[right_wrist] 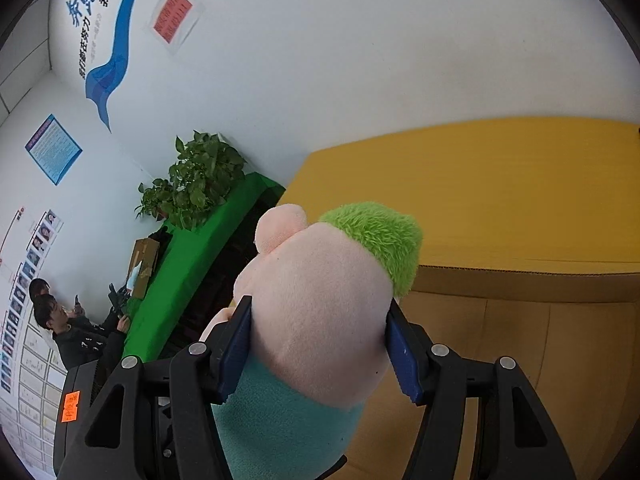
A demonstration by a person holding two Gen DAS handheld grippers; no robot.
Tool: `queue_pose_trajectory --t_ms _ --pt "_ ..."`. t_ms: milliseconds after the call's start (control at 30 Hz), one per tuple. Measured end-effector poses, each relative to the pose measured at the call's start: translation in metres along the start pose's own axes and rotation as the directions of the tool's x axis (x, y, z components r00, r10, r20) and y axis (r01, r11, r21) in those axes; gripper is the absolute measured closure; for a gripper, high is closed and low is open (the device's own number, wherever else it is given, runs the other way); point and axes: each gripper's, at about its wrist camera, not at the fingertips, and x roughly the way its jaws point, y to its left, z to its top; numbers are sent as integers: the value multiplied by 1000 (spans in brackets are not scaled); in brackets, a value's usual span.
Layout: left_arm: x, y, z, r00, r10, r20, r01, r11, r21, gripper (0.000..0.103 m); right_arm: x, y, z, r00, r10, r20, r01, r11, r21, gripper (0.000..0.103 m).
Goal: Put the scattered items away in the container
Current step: 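Lift the plush pig with both grippers and carry it over the cardboard box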
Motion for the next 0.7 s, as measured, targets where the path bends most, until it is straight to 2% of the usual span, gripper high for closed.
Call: queue_pose_trajectory --t_ms 133,333,567,700 --pt "42 17 -9 996 -1 -89 -2 999 -35 37 43 -31 -6 999 1 -48 1 999 39 37" --pt "91 32 -27 976 29 -215 -41 998 -49 37 97 -71 -21 993 17 -117 -5 995 100 37" --pt "116 47 -47 961 38 -274 -60 996 -71 36 125 -94 -35 989 44 -141 -27 993 115 36" --pt "118 53 -54 959 53 -279 -77 994 -79 32 133 -100 -40 991 76 -114 -63 992 112 36"
